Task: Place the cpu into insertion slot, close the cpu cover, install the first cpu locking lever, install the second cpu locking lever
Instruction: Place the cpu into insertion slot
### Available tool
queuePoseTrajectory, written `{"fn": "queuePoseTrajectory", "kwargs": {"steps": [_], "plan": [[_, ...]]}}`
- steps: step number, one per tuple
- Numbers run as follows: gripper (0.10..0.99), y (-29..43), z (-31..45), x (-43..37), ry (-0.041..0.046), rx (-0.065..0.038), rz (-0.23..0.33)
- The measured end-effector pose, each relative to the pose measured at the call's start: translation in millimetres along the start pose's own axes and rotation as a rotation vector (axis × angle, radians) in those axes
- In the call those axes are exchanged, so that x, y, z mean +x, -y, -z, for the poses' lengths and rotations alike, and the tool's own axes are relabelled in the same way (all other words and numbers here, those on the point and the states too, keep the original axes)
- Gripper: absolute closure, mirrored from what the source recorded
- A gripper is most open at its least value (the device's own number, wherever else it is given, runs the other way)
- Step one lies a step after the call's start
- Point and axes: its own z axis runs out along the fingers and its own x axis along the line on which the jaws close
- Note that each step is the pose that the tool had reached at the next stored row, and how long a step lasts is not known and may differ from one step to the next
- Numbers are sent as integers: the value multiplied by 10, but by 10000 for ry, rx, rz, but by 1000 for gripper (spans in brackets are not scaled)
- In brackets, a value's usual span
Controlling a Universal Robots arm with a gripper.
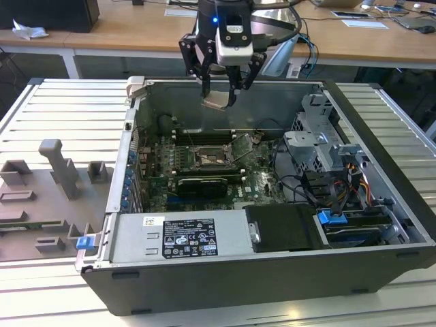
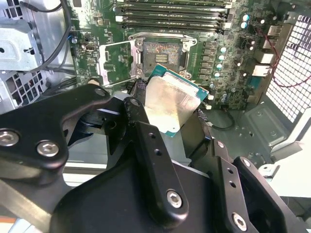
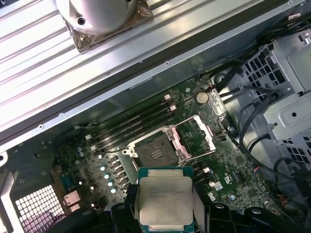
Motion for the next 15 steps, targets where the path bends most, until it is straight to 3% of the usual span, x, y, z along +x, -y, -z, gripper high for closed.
{"fn": "queuePoseTrajectory", "kwargs": {"steps": [15], "plan": [[553,1,-9,0,36,-8,-418]]}}
